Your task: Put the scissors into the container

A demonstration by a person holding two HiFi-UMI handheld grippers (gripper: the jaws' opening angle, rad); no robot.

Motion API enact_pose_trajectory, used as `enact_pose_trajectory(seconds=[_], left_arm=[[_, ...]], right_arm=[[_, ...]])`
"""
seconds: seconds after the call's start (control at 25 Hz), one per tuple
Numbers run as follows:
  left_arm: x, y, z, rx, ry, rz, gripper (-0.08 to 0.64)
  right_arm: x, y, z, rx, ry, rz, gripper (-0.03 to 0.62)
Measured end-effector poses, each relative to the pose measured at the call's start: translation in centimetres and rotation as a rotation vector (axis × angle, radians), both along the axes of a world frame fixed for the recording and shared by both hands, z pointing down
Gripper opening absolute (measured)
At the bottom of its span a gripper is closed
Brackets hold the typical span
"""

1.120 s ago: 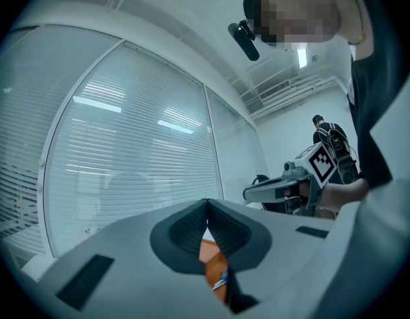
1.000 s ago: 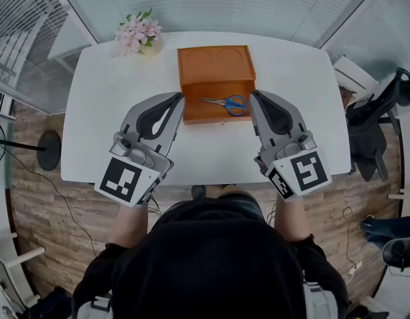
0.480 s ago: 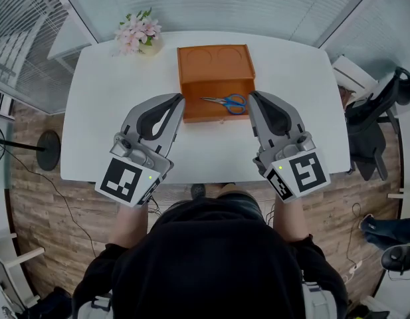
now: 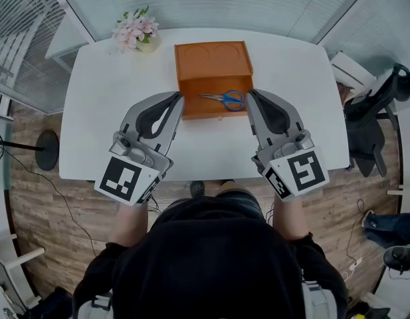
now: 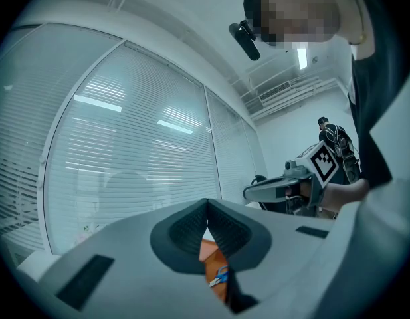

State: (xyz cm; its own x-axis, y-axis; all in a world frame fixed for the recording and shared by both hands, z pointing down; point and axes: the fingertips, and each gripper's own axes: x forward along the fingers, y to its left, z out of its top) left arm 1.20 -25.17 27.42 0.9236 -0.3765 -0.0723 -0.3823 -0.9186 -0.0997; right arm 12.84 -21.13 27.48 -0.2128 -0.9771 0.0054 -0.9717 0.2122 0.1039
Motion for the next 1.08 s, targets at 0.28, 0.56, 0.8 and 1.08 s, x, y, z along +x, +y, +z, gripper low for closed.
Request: enact_pose_trajectory(seconds=[0.28,0.56,0.8,1.08], left_arm=[[0.12,0.15,0.0,-0.002,0.008,0.002,0.012],[0.11,0.16,-0.16,0.003,0.007,0.007,0.012],[0.31,0.15,-0.34,0.009,0.007,0.014,0.012],[0.78,-0.31,-0.45,0.005,0.013,0.013,0.012]], right_arm=[[0.24,0.23,-0.08,0.001,0.01,0.009,0.003],[0.17,0.24,-0.11,-0.001,0.011,0.011,0.005],[0.19,0.15,-0.27,-0.002,0.019,0.01,0.003],[0.65,-0.2,-0.37,-0.007,0.023,0.007,0.004]])
